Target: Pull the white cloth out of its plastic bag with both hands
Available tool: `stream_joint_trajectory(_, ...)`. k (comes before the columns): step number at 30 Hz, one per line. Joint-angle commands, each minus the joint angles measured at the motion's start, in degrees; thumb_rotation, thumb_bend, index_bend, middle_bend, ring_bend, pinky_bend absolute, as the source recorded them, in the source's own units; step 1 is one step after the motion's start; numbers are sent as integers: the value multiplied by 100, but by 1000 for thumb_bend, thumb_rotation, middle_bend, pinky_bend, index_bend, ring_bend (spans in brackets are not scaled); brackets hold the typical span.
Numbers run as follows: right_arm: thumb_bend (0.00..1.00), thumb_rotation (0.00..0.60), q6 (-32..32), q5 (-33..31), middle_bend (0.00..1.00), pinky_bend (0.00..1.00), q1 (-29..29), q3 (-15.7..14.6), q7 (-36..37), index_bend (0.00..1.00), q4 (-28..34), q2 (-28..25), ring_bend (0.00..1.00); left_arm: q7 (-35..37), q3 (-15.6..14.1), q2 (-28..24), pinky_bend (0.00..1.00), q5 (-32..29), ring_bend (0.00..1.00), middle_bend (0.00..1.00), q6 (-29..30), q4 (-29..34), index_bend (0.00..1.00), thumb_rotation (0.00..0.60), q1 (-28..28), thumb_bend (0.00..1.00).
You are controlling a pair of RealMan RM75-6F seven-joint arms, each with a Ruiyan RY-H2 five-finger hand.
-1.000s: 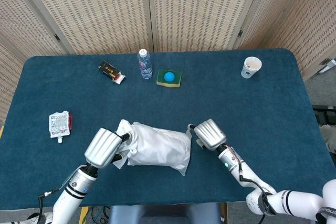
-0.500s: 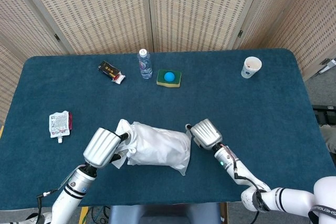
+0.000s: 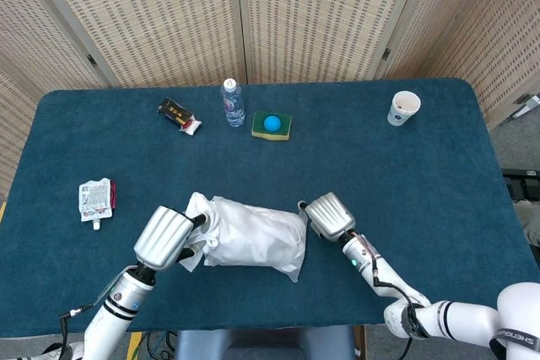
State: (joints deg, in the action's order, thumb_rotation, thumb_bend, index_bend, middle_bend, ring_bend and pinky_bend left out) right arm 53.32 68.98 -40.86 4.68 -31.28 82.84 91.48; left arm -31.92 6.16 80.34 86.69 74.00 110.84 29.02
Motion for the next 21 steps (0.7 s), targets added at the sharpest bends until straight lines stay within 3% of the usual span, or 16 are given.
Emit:
stream_joint_trajectory(1, 410, 600, -2, -12, 1000, 1000, -14, 11, 1, 370, -28, 31, 1000, 6, -1, 6, 1000, -1, 1000, 1000, 2, -3, 759, 600, -5, 583)
stream_joint_trajectory(21, 370, 600, -47, -159, 1000, 1000, -83, 45, -13, 399, -237, 256, 1000, 53, -8, 37, 1000, 24, 1000, 1000, 15, -42, 759, 600, -45, 582)
